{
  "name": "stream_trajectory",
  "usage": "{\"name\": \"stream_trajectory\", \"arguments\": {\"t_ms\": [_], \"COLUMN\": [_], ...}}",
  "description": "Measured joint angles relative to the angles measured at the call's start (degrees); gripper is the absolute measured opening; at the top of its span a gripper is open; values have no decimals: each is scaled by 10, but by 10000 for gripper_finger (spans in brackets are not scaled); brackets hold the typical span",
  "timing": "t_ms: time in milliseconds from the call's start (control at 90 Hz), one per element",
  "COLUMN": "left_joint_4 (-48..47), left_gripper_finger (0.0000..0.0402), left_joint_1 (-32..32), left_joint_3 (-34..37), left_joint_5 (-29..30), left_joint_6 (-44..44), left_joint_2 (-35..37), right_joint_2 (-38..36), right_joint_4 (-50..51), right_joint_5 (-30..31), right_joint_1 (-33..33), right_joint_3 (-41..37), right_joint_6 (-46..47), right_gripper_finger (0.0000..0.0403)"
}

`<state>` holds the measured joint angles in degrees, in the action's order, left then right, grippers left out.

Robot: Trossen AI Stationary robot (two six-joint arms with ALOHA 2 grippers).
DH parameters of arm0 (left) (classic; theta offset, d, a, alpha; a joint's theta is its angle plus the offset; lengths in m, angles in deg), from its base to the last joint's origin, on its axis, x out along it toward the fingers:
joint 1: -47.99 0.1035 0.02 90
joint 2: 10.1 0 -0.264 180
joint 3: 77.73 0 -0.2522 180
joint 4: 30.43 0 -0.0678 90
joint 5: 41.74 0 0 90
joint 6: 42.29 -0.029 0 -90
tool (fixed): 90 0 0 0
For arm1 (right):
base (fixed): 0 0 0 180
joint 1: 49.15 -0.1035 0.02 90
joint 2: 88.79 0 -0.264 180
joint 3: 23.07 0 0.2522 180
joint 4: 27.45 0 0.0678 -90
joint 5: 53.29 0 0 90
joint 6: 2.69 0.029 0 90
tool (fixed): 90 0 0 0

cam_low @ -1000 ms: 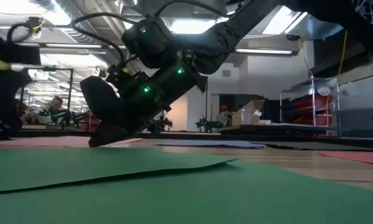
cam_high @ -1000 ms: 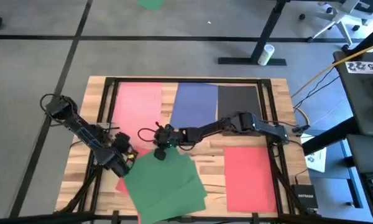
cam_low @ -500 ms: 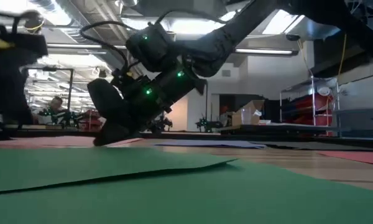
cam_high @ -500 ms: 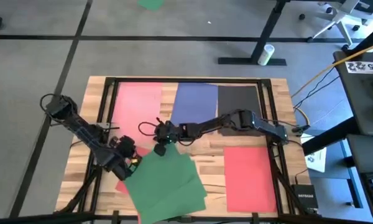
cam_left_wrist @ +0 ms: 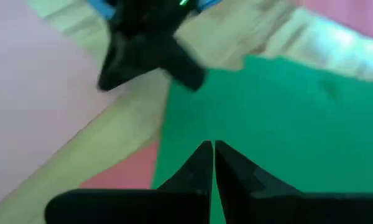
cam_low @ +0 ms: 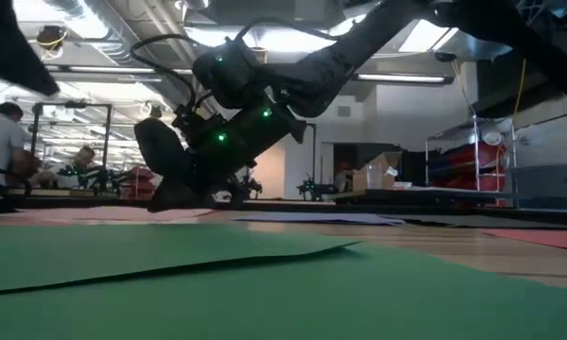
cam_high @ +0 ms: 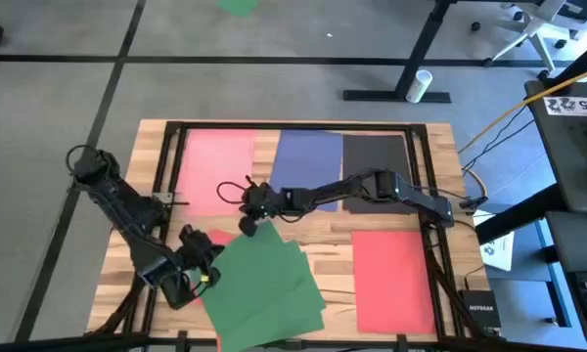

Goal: Organize paper
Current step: Stack the pink paper on top of the other pink papers on the table

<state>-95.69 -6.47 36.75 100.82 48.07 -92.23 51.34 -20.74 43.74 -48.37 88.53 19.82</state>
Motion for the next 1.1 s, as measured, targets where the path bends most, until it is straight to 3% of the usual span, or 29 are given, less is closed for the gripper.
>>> {"name": "stream_trajectory", "arguments": {"t_ms": [244,411,589,789,1100], "left_joint_4": [0,-23,-132,-104,14], "left_gripper_finger": [0,0,0,0,0], "left_joint_1": [-44,-54,-10,64,152], "left_joint_3": [-14,-14,4,85,198], "left_joint_5": [49,49,-60,-173,-210], "left_joint_6": [-1,12,107,125,81], "left_joint_2": [0,0,0,-1,-1], "right_joint_2": [0,0,-1,-2,-55], "right_joint_4": [-2,-5,26,39,92], "right_joint_5": [54,-3,-37,-26,22], "right_joint_1": [-4,-9,-12,-16,-46], "right_joint_3": [0,0,1,2,1], "right_joint_6": [38,-25,-65,-95,-148], "right_gripper_finger": [0,0,0,0,0]}}
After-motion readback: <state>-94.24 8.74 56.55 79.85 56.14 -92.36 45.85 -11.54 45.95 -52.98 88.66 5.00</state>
